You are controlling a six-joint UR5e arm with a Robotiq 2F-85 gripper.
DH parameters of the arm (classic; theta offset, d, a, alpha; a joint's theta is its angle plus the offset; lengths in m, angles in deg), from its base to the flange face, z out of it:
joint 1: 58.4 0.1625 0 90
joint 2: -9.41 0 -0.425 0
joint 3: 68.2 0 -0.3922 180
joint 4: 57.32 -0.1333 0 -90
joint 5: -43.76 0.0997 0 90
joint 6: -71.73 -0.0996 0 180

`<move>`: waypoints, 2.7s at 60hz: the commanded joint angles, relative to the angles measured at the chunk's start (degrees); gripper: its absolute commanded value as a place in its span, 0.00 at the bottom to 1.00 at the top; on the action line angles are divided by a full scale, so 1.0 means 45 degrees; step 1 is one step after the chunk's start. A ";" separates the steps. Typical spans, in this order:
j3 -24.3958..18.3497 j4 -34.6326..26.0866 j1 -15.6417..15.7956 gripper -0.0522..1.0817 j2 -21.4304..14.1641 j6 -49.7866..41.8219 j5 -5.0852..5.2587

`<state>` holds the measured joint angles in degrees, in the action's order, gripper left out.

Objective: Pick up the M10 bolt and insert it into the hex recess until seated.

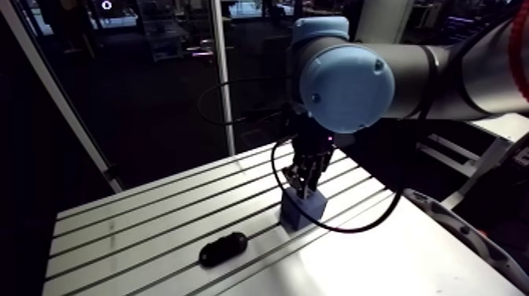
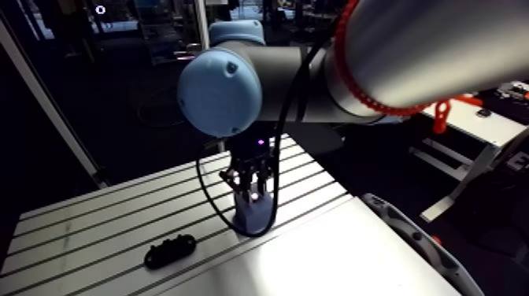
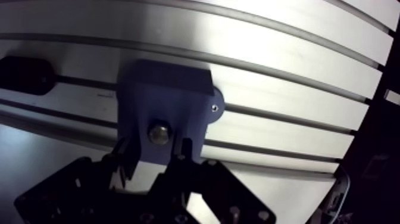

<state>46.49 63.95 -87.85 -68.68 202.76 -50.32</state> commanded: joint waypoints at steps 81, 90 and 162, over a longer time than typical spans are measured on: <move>0.0013 0.0154 0.0001 0.69 0.0099 0.0053 0.0016; -0.0004 0.0154 0.0001 0.70 0.0118 0.0054 0.0016; -0.0030 0.0039 0.0176 0.71 -0.0074 0.2525 -0.0023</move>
<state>46.20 64.17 -87.06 -68.78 210.77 -50.41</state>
